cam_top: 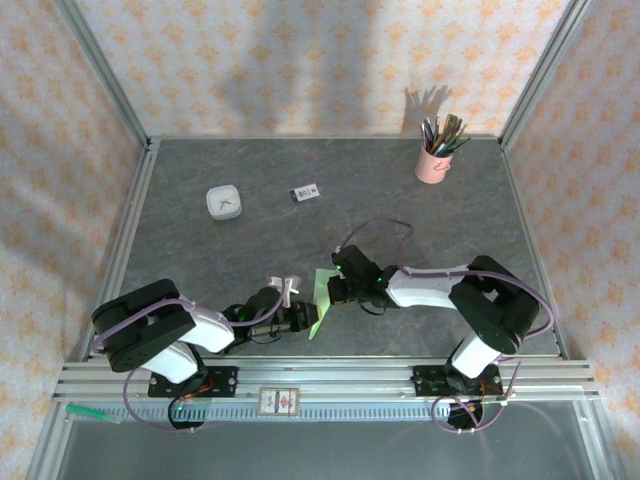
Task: Fold a paper plane with a square sheet of paper (pick it up from the middle)
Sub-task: Perform the fifth fold on the wing at the bottom-center of the table.
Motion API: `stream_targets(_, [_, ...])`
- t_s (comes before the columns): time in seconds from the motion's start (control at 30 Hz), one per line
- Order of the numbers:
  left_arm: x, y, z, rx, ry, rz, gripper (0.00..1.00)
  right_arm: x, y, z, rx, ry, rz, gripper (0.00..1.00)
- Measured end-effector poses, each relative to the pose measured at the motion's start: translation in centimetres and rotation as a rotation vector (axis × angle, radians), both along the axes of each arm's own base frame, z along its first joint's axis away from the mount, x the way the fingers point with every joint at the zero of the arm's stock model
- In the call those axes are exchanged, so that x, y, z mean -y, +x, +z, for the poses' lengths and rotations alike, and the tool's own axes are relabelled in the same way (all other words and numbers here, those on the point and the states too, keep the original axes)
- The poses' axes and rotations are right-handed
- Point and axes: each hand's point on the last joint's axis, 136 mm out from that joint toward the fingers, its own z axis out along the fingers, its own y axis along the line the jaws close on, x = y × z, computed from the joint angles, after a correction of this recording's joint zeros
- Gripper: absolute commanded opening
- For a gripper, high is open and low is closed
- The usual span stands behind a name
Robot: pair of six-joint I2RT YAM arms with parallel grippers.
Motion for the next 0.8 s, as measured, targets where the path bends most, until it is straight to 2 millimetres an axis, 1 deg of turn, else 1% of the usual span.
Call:
stream_targets(0.17, [-0.1,-0.5,-0.4,-0.025,0.013,-0.016,0.11,0.0,0.1,0.0,0.0,-0.002,-0.008,0.01])
stream_targets(0.5, [0.2,-1.2,-0.3,-0.076,-0.022,-0.029,0.05,0.0,0.3,0.0,-0.014,0.007,-0.047,0.01])
stream_targets(0.63, [0.0,-1.3,-0.5,-0.095,-0.032,-0.015,0.05,0.0,0.3,-0.1,-0.021,0.009,-0.055,0.01])
stream_targets(0.8, [-0.2,-1.4,-0.5,-0.106,-0.035,-0.005,0.12,-0.2,0.2,-0.1,-0.022,0.01,-0.054,0.0])
